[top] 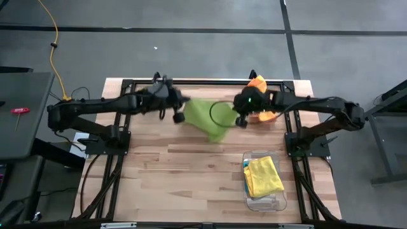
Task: Fold microfiber towels
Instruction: Fold the green microfiber cloth
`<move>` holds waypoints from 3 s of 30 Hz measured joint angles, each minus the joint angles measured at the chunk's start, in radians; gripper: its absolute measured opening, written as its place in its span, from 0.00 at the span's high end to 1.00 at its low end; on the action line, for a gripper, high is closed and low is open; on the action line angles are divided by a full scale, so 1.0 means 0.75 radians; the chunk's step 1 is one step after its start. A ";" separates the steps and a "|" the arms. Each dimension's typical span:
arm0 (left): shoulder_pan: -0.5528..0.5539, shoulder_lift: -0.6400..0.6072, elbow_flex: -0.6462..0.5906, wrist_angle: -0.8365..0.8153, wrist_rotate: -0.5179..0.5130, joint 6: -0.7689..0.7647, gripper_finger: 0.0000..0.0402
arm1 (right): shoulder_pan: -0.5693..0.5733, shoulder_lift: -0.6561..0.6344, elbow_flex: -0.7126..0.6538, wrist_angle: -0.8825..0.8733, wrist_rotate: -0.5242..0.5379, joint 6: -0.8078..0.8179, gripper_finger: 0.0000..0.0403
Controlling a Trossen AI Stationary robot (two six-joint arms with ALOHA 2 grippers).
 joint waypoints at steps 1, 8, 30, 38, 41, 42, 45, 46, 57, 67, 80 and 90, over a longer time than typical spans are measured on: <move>0.049 0.011 0.000 0.063 0.007 0.053 1.00 | -0.037 0.000 0.028 -0.002 0.002 -0.055 1.00; 0.321 0.022 0.053 0.253 0.034 0.302 1.00 | -0.253 0.023 0.239 0.036 0.030 -0.454 1.00; -0.153 -0.033 -0.161 0.078 -0.057 0.047 1.00 | 0.125 0.023 -0.029 0.055 0.139 -0.185 1.00; -0.479 -0.033 -0.406 0.101 -0.139 -0.437 1.00 | 0.352 0.023 -0.224 0.177 0.134 0.124 1.00; -0.573 -0.033 -0.461 0.100 -0.212 -0.578 1.00 | 0.417 0.023 -0.274 0.243 0.112 0.226 1.00; -0.594 -0.033 -0.475 0.100 -0.235 -0.614 1.00 | 0.431 0.023 -0.291 0.266 0.111 0.255 1.00; -0.634 -0.033 -0.506 0.100 -0.291 -0.687 1.00 | 0.453 0.023 -0.332 0.302 0.111 0.343 1.00; -0.635 -0.033 -0.513 0.100 -0.300 -0.710 1.00 | 0.454 0.023 -0.339 0.305 0.112 0.370 1.00; -0.627 -0.032 -0.516 0.023 -0.325 -0.869 1.00 | 0.452 0.083 -0.368 0.333 0.181 0.567 1.00; -0.464 -0.031 -0.516 -0.011 -0.367 -0.978 1.00 | 0.412 0.189 -0.368 0.431 0.270 0.675 1.00; -0.326 -0.007 -0.516 0.008 -0.434 -0.916 1.00 | 0.164 0.213 -0.366 0.530 0.285 0.625 1.00; -0.177 0.182 -0.516 0.174 -0.448 -0.872 1.00 | 0.021 0.305 -0.366 0.625 0.280 0.604 1.00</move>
